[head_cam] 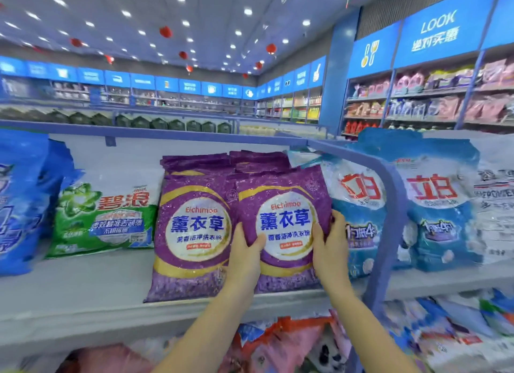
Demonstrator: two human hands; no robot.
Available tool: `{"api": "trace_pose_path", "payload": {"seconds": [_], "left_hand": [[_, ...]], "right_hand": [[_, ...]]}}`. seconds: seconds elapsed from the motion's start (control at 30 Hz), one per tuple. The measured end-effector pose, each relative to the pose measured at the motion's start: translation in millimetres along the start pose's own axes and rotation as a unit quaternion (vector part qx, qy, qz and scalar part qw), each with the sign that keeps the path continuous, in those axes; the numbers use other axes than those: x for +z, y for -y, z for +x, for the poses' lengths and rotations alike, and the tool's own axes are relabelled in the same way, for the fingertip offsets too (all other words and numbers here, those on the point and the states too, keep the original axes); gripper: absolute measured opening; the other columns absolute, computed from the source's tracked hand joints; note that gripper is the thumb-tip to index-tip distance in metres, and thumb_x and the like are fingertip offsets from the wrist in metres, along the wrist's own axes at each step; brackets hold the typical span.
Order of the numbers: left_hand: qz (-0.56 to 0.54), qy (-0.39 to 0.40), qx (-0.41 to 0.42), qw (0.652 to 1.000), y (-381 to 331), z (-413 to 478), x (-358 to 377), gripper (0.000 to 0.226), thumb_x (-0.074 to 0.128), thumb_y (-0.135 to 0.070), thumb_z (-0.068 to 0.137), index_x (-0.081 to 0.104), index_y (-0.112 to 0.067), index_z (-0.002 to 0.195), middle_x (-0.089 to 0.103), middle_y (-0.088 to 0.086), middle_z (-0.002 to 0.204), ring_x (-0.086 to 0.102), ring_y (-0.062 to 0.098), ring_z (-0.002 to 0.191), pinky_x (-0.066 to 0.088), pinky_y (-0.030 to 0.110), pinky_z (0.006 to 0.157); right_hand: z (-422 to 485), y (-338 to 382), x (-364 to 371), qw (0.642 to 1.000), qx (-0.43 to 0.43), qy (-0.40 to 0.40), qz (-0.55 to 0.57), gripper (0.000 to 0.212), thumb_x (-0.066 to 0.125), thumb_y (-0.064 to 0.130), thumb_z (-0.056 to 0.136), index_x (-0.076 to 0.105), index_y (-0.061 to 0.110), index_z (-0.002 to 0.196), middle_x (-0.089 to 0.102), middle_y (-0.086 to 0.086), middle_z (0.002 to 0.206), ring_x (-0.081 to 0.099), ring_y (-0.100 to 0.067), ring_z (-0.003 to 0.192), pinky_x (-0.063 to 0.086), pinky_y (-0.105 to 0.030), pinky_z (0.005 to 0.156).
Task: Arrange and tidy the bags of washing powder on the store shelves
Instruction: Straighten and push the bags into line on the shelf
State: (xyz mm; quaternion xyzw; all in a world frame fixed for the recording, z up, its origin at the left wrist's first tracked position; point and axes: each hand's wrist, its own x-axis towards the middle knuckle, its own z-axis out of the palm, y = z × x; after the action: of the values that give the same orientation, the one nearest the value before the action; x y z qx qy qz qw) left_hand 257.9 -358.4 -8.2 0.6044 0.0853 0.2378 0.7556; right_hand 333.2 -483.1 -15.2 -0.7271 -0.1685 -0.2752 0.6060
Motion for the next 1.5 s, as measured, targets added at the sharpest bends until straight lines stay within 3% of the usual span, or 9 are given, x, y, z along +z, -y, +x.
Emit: {"api": "trace_pose_path", "payload": {"seconds": [0.1,0.2,0.33,0.5,0.73,0.9,1.03,1.23,1.5], "left_hand": [[0.043,-0.044,0.027,0.998,7.3,-2.8,5.7,0.053,0.051,-0.013,0.095,0.031,-0.027,0.142,0.046,-0.012,0.134,0.044,0.009,0.122,0.036,0.033,0.107],[0.044,-0.059,0.053,0.996,6.7,-5.3,8.9,0.056,0.050,-0.012,0.096,0.025,-0.030,0.143,0.041,-0.010,0.135,0.041,0.010,0.125,0.036,0.037,0.108],[0.062,-0.065,0.074,0.993,9.5,-5.6,10.6,0.044,0.050,-0.012,0.096,0.030,-0.035,0.128,0.047,-0.019,0.114,0.050,0.001,0.107,0.044,0.021,0.092],[0.072,-0.075,0.102,0.989,12.3,-5.6,12.0,0.039,0.049,-0.006,0.095,0.034,-0.033,0.120,0.048,-0.020,0.105,0.050,-0.013,0.092,0.042,0.001,0.065],[0.079,-0.049,0.130,0.987,8.5,-17.1,1.3,0.063,0.049,0.002,0.093,0.027,-0.030,0.143,0.036,-0.017,0.136,0.035,-0.002,0.127,0.030,0.023,0.106],[0.097,-0.044,0.168,0.980,1.6,-40.7,-20.7,0.060,0.049,0.001,0.094,0.033,-0.033,0.140,0.039,-0.017,0.140,0.039,-0.014,0.118,0.034,0.012,0.097],[0.105,-0.043,0.174,0.978,-5.2,-54.8,-44.2,0.053,0.050,-0.001,0.094,0.041,-0.039,0.129,0.048,-0.013,0.136,0.046,0.002,0.124,0.038,0.030,0.103],[0.129,-0.025,0.198,0.971,-18.5,-69.8,-74.8,0.037,0.054,-0.004,0.093,0.056,-0.028,0.120,0.063,-0.014,0.117,0.059,0.002,0.107,0.045,0.031,0.095],[0.110,0.037,0.221,0.968,-14.5,-90.5,-73.1,0.017,0.057,-0.005,0.091,0.065,-0.020,0.088,0.069,0.000,0.080,0.065,0.016,0.075,0.053,0.020,0.071]], "right_hand": [[-11.0,-7.9,1.9,0.999,-0.030,0.002,0.009,0.043,0.043,0.015,0.098,0.030,0.014,0.140,0.048,0.006,0.129,0.049,-0.009,0.114,0.039,-0.008,0.092],[-15.6,-11.4,6.1,0.997,-0.065,0.006,-0.039,0.050,0.041,0.018,0.099,0.023,0.014,0.146,0.026,-0.003,0.152,0.023,-0.007,0.138,0.020,-0.016,0.111],[-22.5,-10.3,2.4,0.957,-0.204,-0.031,-0.202,0.047,0.040,0.023,0.094,0.032,0.013,0.140,0.022,-0.013,0.152,0.018,-0.023,0.140,0.015,-0.039,0.116],[-38.5,-21.0,10.3,0.897,-0.258,0.097,-0.345,0.059,0.037,0.049,0.090,0.030,0.026,0.144,0.029,-0.012,0.152,0.028,-0.028,0.140,0.018,-0.043,0.112],[-29.5,-22.0,14.1,0.866,-0.240,0.150,-0.413,0.054,0.017,0.053,0.098,0.030,0.028,0.144,0.036,-0.009,0.150,0.036,-0.027,0.136,0.020,-0.044,0.109],[-34.3,-13.3,10.0,0.855,-0.230,0.157,-0.438,0.060,0.010,0.054,0.097,0.038,0.026,0.142,0.039,-0.009,0.148,0.033,-0.027,0.138,0.015,-0.047,0.111],[-40.6,-3.7,3.7,0.880,-0.213,0.160,-0.394,0.057,0.030,0.052,0.092,0.043,0.022,0.140,0.038,-0.010,0.149,0.033,-0.030,0.138,0.010,-0.043,0.112],[-56.2,12.4,-35.8,0.930,-0.209,0.110,-0.283,0.048,0.036,0.043,0.093,0.052,0.018,0.130,0.041,-0.009,0.145,0.034,-0.026,0.134,0.019,-0.039,0.113],[-111.9,37.8,-150.5,0.982,-0.121,-0.018,-0.147,0.016,0.044,0.041,0.088,0.054,0.038,0.100,0.063,0.017,0.099,0.057,0.003,0.094,0.040,-0.007,0.079]]}}
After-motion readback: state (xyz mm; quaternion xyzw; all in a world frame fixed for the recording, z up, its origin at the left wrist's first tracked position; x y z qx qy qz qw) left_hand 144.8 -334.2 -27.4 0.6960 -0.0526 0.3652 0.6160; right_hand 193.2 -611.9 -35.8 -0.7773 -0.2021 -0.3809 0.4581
